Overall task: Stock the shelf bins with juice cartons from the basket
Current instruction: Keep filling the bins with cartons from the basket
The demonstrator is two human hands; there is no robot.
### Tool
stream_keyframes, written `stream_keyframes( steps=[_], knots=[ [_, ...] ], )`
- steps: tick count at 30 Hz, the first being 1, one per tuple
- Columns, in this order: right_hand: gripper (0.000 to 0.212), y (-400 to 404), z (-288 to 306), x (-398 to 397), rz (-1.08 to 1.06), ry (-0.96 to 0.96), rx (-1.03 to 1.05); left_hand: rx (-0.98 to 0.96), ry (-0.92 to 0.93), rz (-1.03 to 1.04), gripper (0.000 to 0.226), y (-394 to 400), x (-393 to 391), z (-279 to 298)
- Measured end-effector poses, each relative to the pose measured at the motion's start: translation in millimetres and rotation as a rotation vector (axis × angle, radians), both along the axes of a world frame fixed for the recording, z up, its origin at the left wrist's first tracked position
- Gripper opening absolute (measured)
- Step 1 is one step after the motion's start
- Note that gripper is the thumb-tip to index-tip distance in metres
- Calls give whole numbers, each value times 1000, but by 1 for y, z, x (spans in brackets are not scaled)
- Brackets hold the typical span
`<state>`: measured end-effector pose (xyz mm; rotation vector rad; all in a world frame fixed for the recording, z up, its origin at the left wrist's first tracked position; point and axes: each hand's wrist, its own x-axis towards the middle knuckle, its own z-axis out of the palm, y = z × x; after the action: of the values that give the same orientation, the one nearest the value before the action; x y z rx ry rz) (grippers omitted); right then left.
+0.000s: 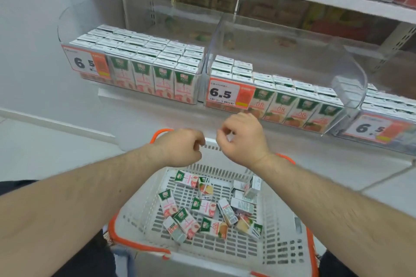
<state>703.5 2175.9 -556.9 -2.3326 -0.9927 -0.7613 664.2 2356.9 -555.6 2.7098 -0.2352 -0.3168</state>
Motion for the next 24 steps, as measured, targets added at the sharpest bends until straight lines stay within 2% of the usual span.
stream_keyframes(
  steps=[5,10,19,24],
  knots=[
    [22,-11,-51,-7,-160,493,-95,93,126,21,32,18,-3,-28],
    [19,-15,-99,-12,-260,819,-225,173,300,30,37,24,-1,-54],
    [20,-22,-184,-27,-208,1164,-462,261,485,174,36,37,11,-124],
    [7,-25,-223,-37,-113,1262,-609,320,573,307,36,24,2,-182]
  ],
)
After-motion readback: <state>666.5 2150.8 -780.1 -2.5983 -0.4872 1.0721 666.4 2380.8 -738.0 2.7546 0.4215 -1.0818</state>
